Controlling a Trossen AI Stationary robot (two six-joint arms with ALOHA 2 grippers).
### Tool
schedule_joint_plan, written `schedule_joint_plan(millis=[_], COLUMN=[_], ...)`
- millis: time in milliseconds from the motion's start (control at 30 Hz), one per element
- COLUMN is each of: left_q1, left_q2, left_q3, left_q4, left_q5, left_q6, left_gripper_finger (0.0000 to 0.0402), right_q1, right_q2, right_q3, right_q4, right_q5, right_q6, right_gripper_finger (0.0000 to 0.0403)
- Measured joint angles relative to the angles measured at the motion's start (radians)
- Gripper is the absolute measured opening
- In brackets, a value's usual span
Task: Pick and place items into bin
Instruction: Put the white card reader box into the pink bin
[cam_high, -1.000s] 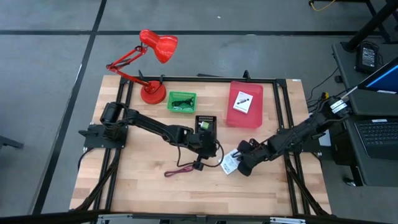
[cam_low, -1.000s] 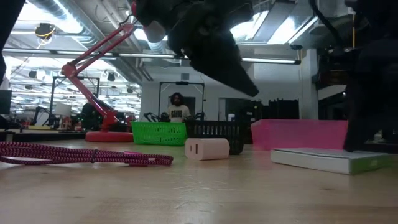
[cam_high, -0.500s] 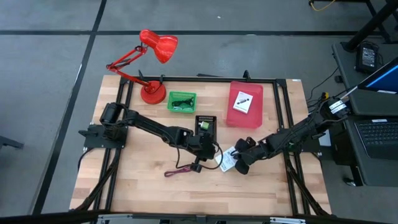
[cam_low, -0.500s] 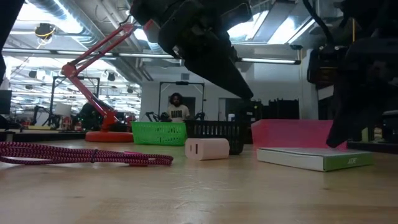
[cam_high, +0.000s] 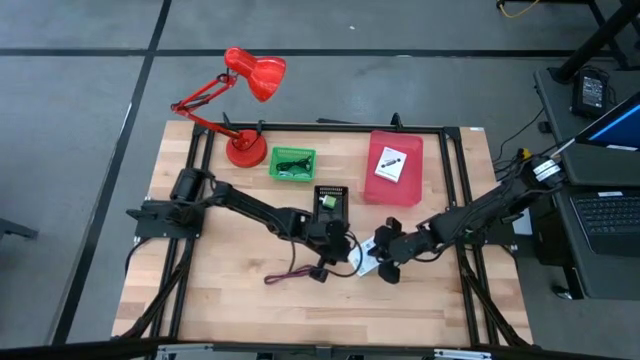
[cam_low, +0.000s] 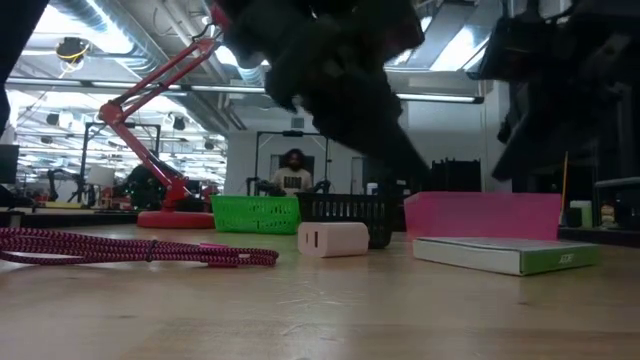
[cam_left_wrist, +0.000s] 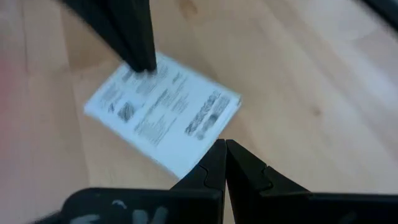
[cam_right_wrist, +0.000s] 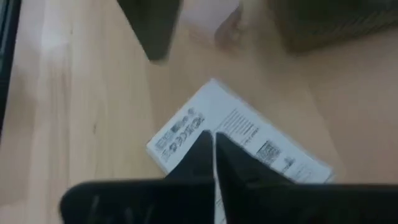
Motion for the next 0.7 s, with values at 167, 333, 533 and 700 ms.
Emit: schedule_joint_plan(millis=[167, 333, 533, 700], left_q1=[0.014, 0.026, 0.028, 0.028], left_q2=[0.019, 0.020, 0.053, 0.076], left_q3=[0.034, 0.034, 0.035, 0.034], left_q4=[-0.051, -0.054, -0.048, -0.060], left_q5=[-0.005, -0.007, -0.008, -0.008], left_q6=[-0.005, -0.011, -0.019, -0.034], left_gripper_finger=[0.0003, 0.0003, 0.0003, 0.0003], right_q1=[0.019, 0.032, 0.032, 0.032], right_q2=[-0.042, -0.085, -0.091, -0.091], right_q3=[0.001, 0.001, 0.001, 0.001], right_q4=[-0.071, -0.128, -0.146, -0.158], right_q5=[0.044, 0.084, 0.089, 0.089], right_q6=[0.012, 0.025, 0.024, 0.026], right_gripper_finger=[0.0000, 0.0000, 0.0000, 0.0000])
